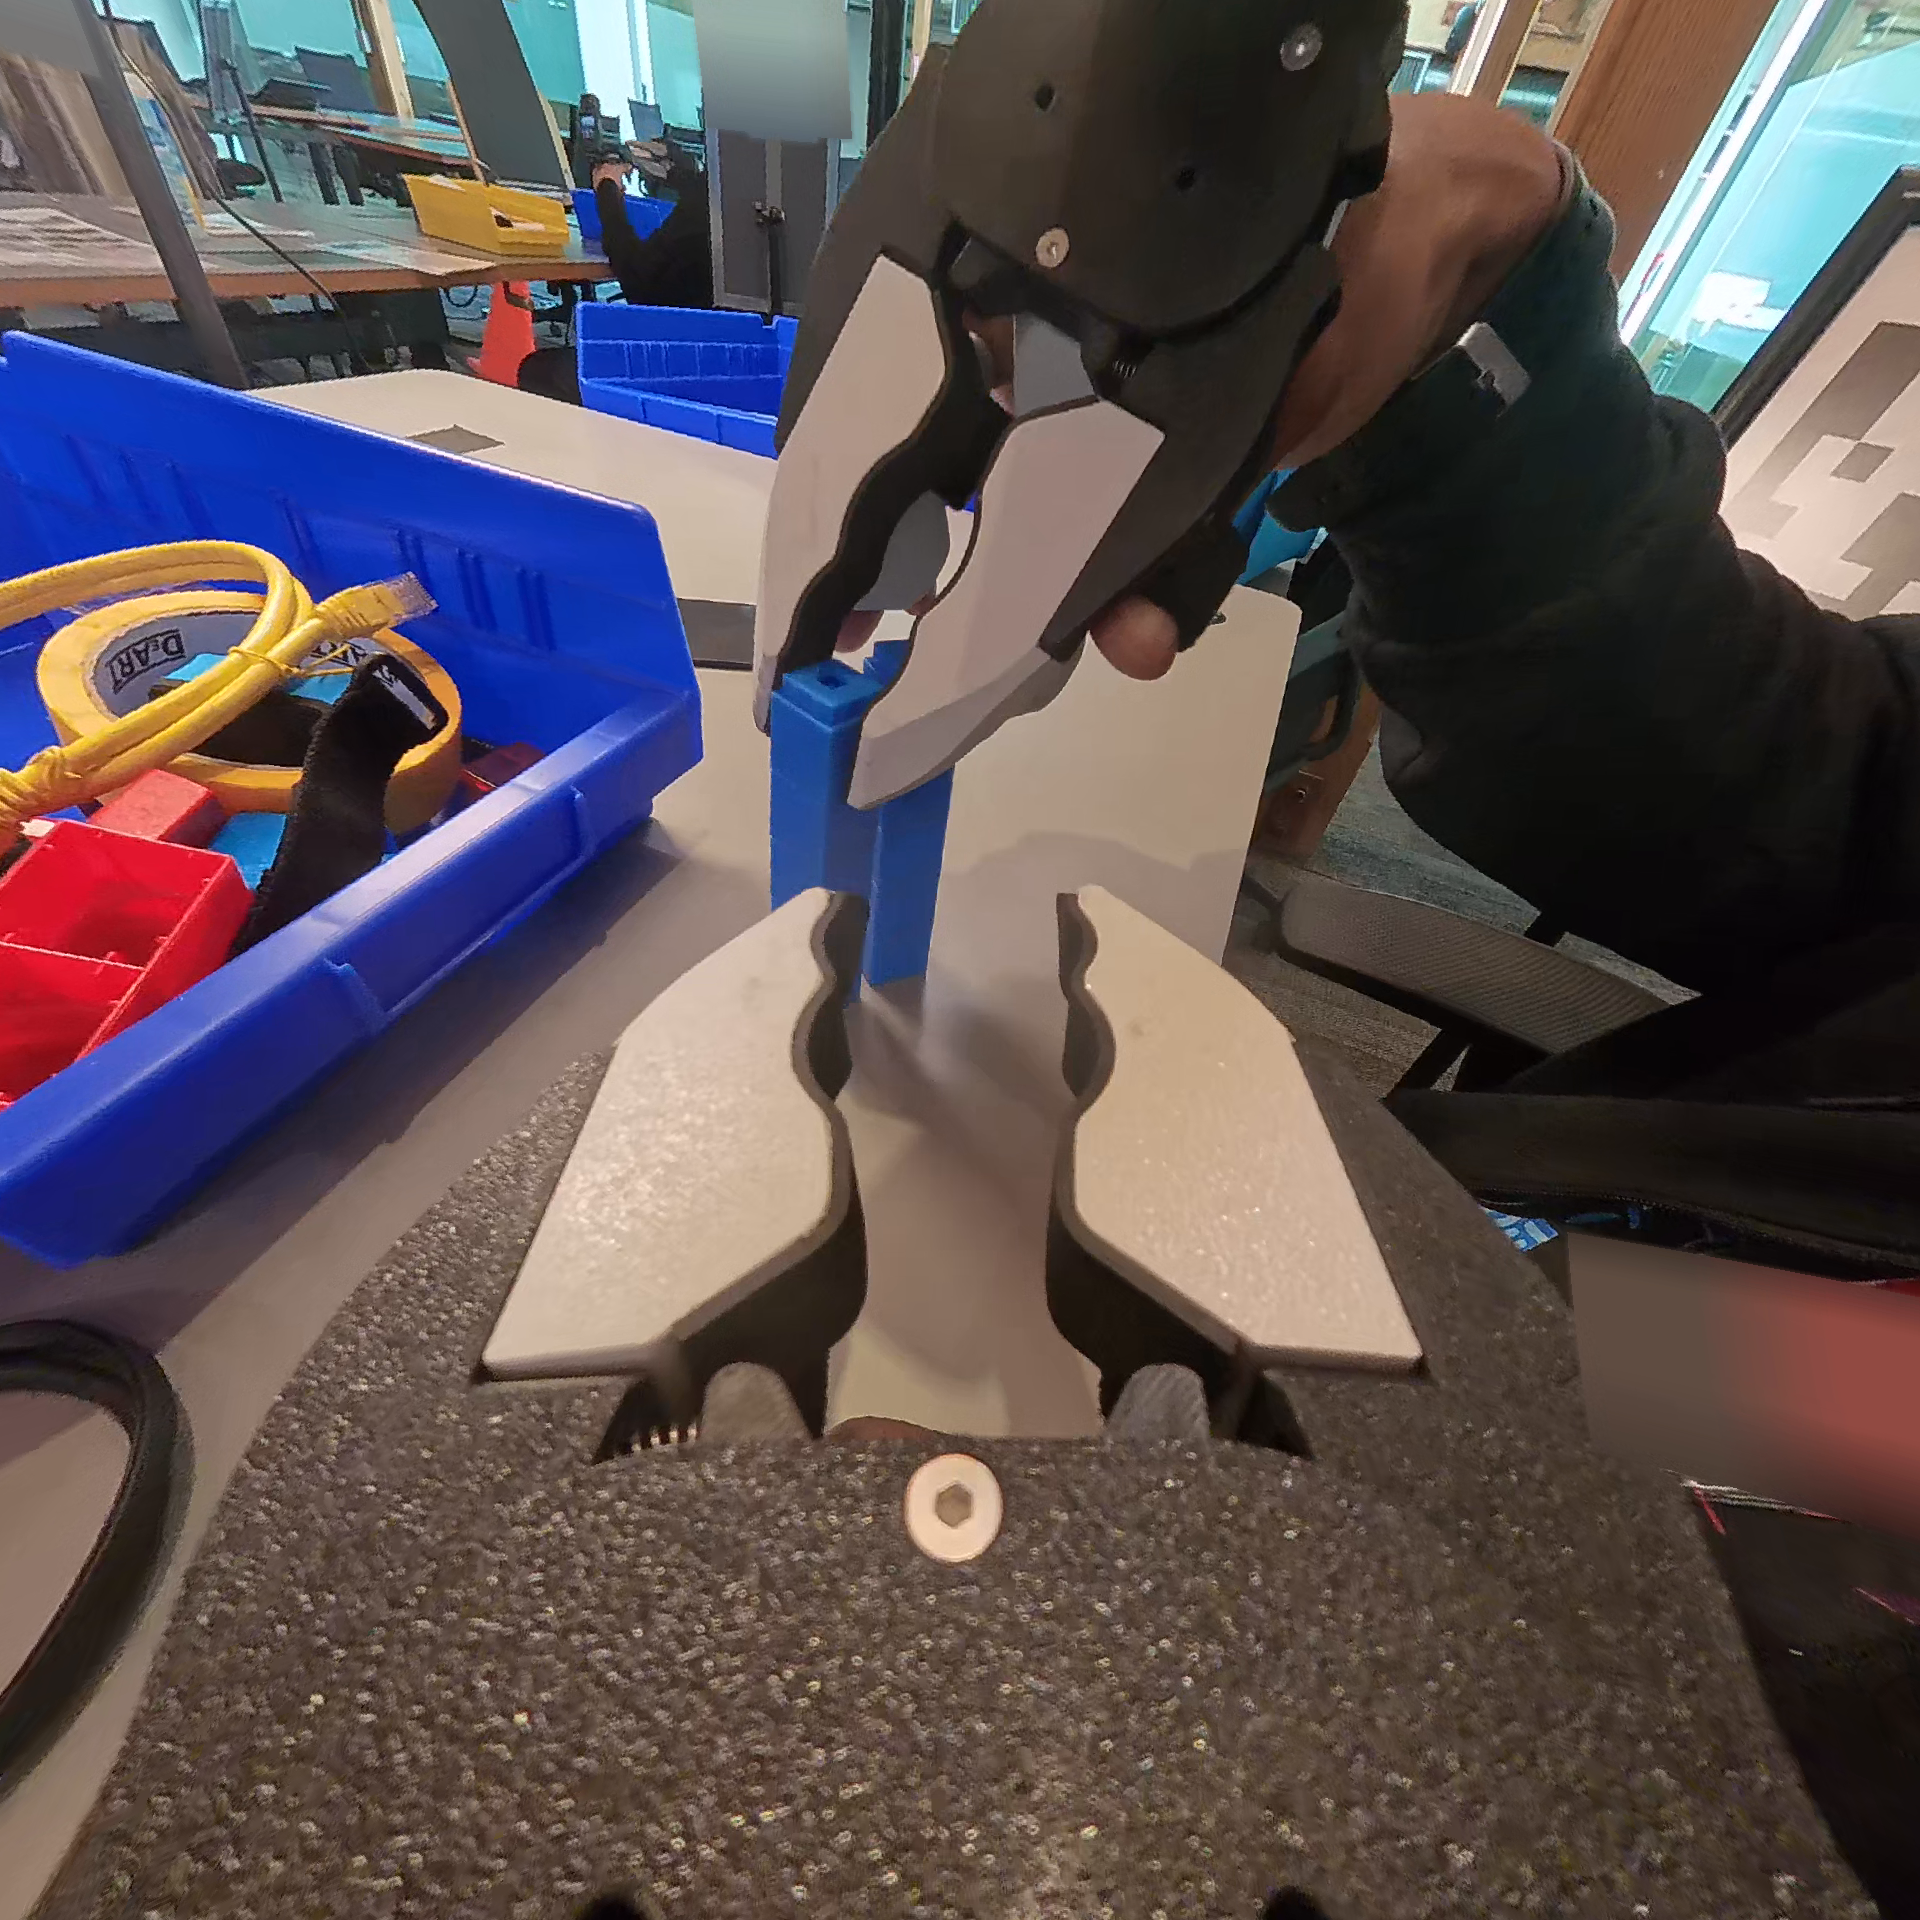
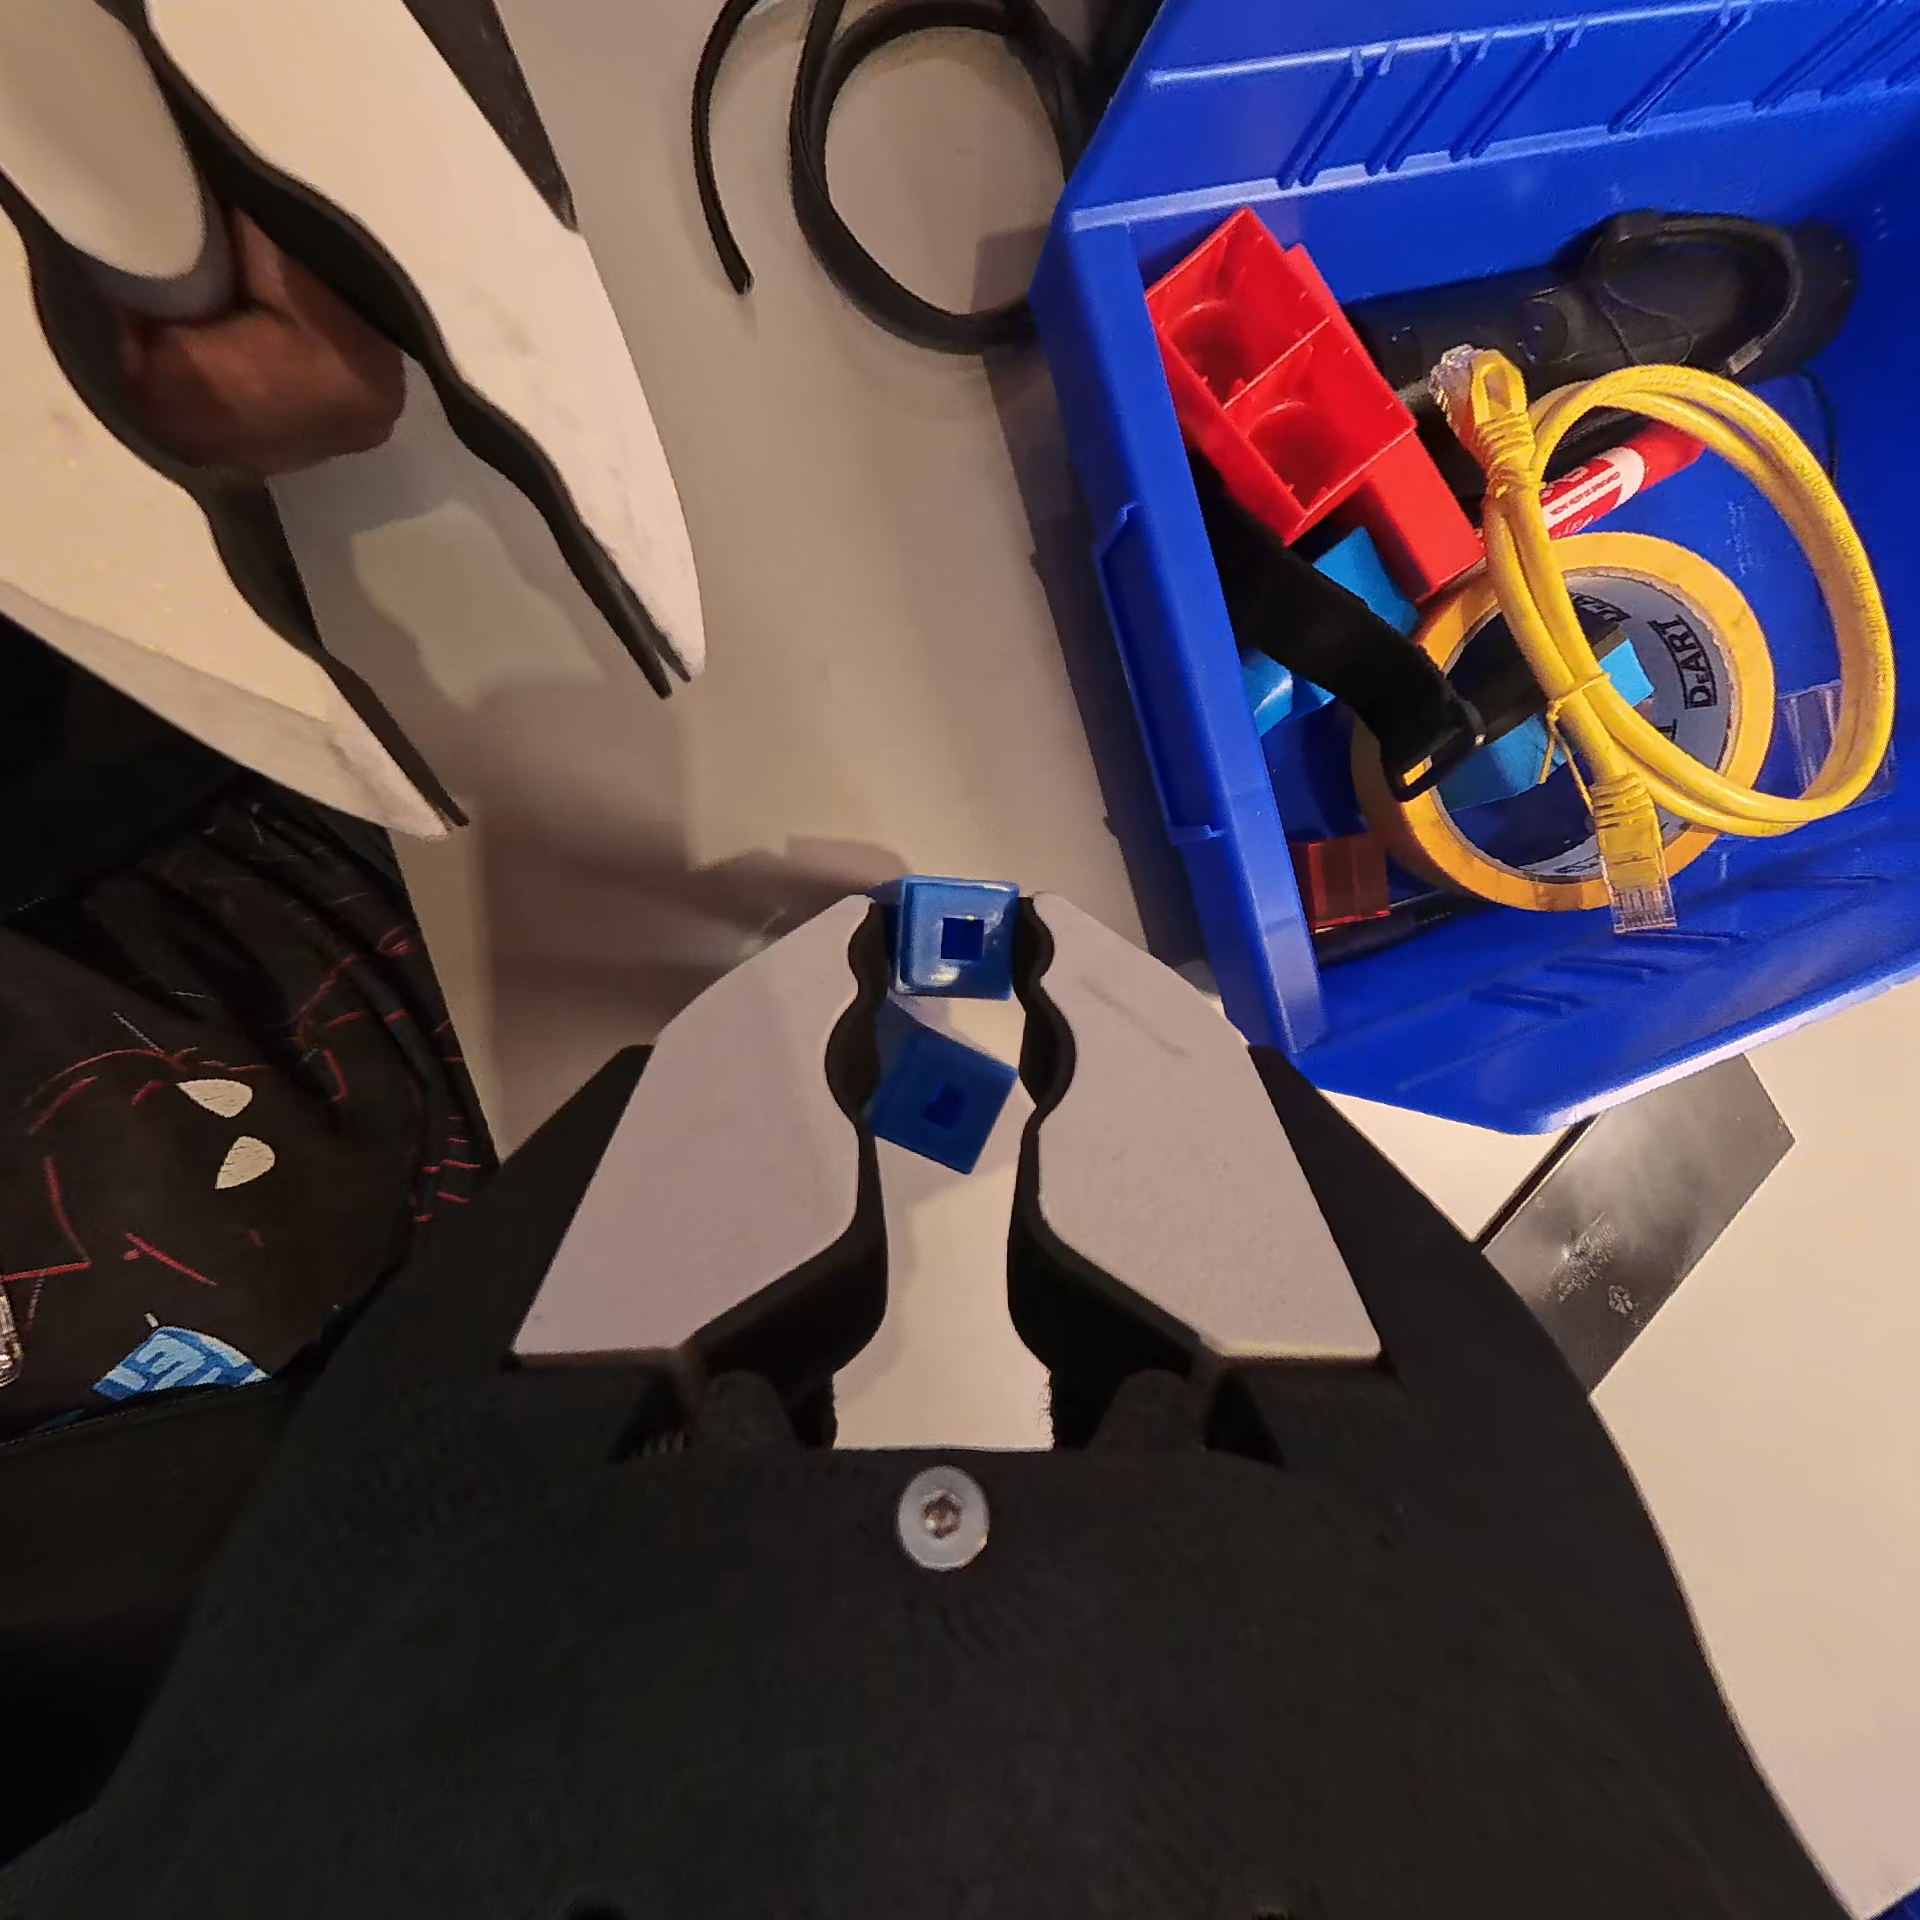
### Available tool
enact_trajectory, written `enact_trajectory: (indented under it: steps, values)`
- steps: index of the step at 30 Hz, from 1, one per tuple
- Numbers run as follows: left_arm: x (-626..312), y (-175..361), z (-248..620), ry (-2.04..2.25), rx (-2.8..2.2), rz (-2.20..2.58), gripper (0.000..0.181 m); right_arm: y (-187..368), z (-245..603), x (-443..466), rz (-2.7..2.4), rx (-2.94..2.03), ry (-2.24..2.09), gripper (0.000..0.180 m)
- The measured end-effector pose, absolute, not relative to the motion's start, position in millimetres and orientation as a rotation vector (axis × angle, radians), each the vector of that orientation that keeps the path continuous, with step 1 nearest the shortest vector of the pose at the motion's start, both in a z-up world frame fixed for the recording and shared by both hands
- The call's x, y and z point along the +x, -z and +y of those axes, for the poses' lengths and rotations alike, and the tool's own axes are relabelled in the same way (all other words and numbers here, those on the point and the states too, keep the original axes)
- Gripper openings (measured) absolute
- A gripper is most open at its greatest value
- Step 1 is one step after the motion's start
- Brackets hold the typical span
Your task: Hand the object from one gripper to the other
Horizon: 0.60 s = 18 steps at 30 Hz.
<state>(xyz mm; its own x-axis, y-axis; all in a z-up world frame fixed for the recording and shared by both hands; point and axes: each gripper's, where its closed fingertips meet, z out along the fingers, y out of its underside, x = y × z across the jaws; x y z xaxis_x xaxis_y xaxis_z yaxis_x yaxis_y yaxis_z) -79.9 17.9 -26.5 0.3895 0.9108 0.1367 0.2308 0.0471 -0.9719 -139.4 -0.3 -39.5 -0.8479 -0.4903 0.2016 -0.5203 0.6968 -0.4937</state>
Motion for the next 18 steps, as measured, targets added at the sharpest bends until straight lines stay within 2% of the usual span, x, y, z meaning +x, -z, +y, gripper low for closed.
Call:
enact_trajectory:
  steps: [9, 18]
  values:
    - [-81.5, 23.5, 15.8, -0.735, -1.44, -1.091, 0.041, 22.3, 1.4, -125.1, -2.819, 0.911, -0.952, 0.022]
    - [-78.3, 19.4, 30.3, -0.756, -1.49, -0.98, 0.045, -5.7, 22.9, -80.8, -2.768, 1.211, -1.101, 0.022]
